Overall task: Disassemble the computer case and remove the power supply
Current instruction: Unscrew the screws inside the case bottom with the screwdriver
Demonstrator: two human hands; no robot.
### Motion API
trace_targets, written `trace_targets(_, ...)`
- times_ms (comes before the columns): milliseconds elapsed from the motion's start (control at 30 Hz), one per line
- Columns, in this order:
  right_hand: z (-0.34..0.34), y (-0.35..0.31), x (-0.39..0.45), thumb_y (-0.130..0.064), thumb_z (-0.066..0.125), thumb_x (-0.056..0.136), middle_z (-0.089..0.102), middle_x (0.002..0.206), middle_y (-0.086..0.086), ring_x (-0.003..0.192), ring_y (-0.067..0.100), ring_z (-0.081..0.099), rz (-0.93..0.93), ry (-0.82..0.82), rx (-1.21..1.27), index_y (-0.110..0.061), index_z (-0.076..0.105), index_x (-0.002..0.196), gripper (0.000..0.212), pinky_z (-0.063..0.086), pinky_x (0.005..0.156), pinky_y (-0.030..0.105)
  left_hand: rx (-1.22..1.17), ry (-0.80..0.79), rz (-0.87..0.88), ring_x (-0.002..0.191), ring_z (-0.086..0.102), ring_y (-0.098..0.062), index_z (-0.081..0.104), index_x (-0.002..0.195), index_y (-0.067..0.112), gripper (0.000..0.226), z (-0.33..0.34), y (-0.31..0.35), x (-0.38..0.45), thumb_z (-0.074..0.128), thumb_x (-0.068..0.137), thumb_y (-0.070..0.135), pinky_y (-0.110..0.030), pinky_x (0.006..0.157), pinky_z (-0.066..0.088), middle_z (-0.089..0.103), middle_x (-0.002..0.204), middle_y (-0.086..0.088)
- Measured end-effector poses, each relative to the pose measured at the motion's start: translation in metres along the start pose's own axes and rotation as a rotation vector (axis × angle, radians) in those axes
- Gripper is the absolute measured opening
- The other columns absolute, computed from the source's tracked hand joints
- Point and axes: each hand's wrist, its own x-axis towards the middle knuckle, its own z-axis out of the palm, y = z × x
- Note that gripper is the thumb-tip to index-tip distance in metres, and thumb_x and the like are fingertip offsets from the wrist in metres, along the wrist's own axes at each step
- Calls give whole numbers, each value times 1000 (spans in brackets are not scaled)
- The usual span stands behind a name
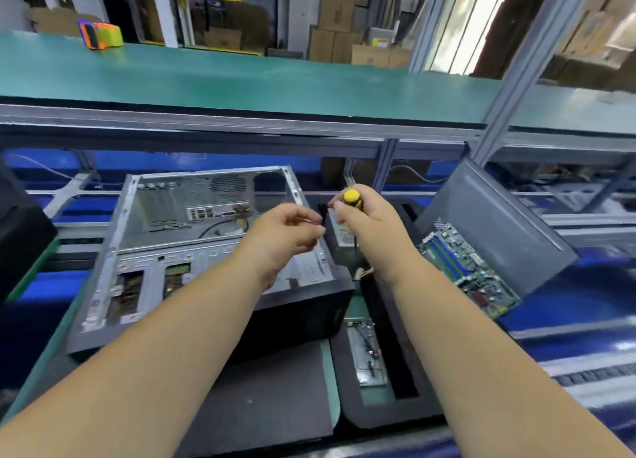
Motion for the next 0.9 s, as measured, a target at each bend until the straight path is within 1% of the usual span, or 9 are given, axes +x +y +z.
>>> trace_targets(100,-35,27,0,-24,60,96,52,103,5,97,11,50,-42,61,-138,-16,67,100,11,40,86,20,287,-4,113,62,57,-5,68,87,8,7,40,-10,10,71,83,4,-17,63,48,63,70,4)
trace_targets(167,-55,46,0,-30,62,94,49,96,0,95,12,50,-47,88,-218,-20,69,97,12,40,85,25,523,-11,181,68,58,-7,69,85,16,5,62,-19,17,74,83,15,-18,66,49,65,73,7)
trace_targets(300,-85,86,-7,-42,62,92,62,83,0,81,17,58,60,105,-262,-19,63,89,23,48,72,37,1096,-104,331,87,62,-17,66,87,29,7,100,-34,27,69,84,34,-31,84,46,67,87,8)
trace_targets(367,-96,108,-10,-44,63,90,63,79,1,77,21,59,157,140,-276,-18,62,86,26,48,69,38,1403,-195,409,89,61,-18,64,90,30,7,117,-43,33,63,87,36,-36,90,39,68,91,8)
trace_targets(433,-107,130,-14,-42,63,89,62,77,0,75,24,58,299,150,-279,-20,60,84,23,47,66,37,1622,-267,386,88,60,-19,64,92,30,6,129,-53,39,59,88,32,-37,92,34,68,92,7)
trace_targets(533,-118,158,-19,-35,61,88,64,76,1,67,23,58,483,116,-279,-23,59,85,13,45,59,34,1710,-309,229,89,58,-18,66,94,30,10,138,-64,47,57,90,31,-39,95,29,69,92,7)
trace_targets(633,-124,176,-23,-29,59,84,62,74,2,59,19,52,561,78,-288,-17,61,85,12,36,52,30,1692,-306,170,93,59,-16,68,96,32,14,139,-69,52,58,91,40,-40,100,25,67,93,10)
trace_targets(700,-123,185,-26,-28,60,82,60,75,1,62,17,51,597,50,-331,-15,61,85,13,31,51,29,1657,-266,177,95,58,-16,68,98,34,15,139,-70,54,58,90,42,-40,101,27,66,95,12)
trace_targets(900,-103,205,-36,-26,62,83,59,76,3,63,18,49,606,37,-354,-13,53,81,16,32,51,28,1505,-95,283,95,58,-14,70,95,37,16,135,-65,49,55,90,39,-37,95,36,65,94,14)
